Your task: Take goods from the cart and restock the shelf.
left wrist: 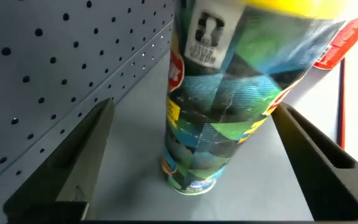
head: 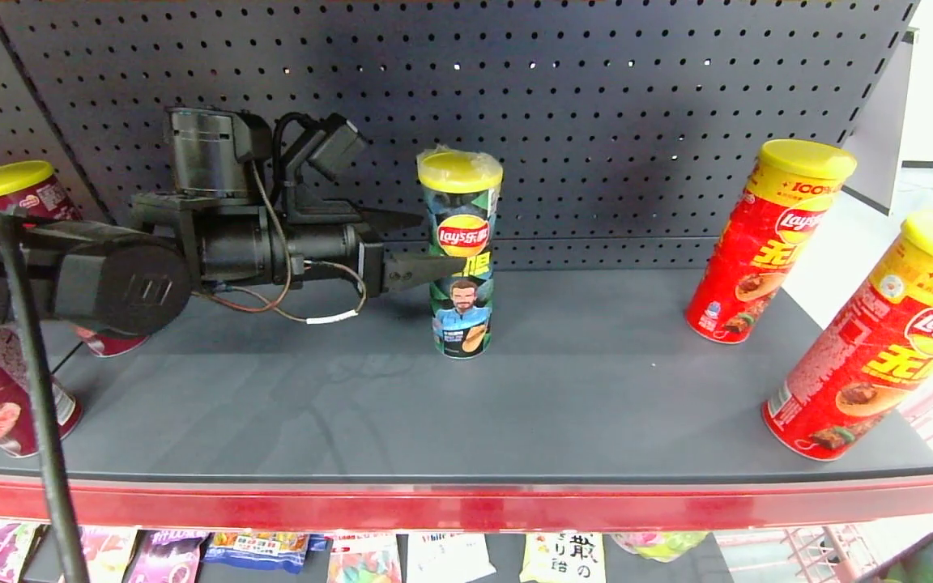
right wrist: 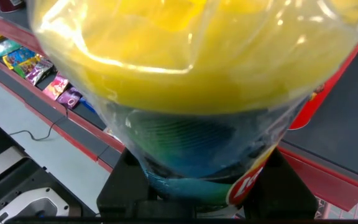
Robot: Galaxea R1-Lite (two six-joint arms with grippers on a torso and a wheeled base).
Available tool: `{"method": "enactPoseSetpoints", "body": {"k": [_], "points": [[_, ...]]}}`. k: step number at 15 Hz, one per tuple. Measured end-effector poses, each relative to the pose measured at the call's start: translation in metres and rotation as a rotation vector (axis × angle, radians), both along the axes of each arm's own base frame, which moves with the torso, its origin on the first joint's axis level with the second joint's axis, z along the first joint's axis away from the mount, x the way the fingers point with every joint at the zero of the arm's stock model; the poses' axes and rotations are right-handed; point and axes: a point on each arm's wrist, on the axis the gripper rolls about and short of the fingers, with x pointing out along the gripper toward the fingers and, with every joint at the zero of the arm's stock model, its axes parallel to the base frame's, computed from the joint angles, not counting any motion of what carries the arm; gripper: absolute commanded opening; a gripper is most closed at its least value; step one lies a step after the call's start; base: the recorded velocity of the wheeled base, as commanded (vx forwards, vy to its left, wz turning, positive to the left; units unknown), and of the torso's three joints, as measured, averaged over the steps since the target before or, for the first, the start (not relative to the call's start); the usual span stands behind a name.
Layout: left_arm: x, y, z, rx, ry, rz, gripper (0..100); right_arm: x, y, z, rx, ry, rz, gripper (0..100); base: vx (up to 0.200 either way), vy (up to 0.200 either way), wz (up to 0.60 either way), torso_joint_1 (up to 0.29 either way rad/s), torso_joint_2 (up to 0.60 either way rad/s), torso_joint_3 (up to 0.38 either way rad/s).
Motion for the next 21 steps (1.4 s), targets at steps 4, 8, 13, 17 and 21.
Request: {"method": "enactPoseSetpoints", "body": {"k": [4, 8, 13, 17, 21], "points": [[0.011, -0.016, 0.002, -0.01, -0.02, -0.03, 100, 0.0, 0.0, 0.0, 0.001, 0.0, -0.001, 0, 0.0, 0.0, 0.0, 0.0, 0.0, 0.0], [0.011, -0.032, -0.001, -0.011, -0.017, -0.066, 100, 0.0, 0.0, 0.0, 0.001, 0.003, -0.004, 0, 0.0, 0.0, 0.0, 0.0, 0.0, 0.0], [0.018, -0.038, -0.006, -0.007, -0.009, -0.07, 100, 0.001, 0.0, 0.0, 0.002, 0.01, -0.004, 0, 0.0, 0.0, 0.0, 0.0, 0.0, 0.0], [0.021, -0.041, -0.015, 0.004, 0.015, -0.071, 0, 0.001, 0.0, -0.001, 0.002, 0.013, -0.006, 0, 0.0, 0.0, 0.0, 0.0, 0.0, 0.0], [0.003, -0.034, -0.023, 0.026, 0.066, -0.082, 0, 0.002, 0.0, -0.001, 0.002, 0.015, -0.006, 0, 0.0, 0.0, 0.0, 0.0, 0.0, 0.0]]}}
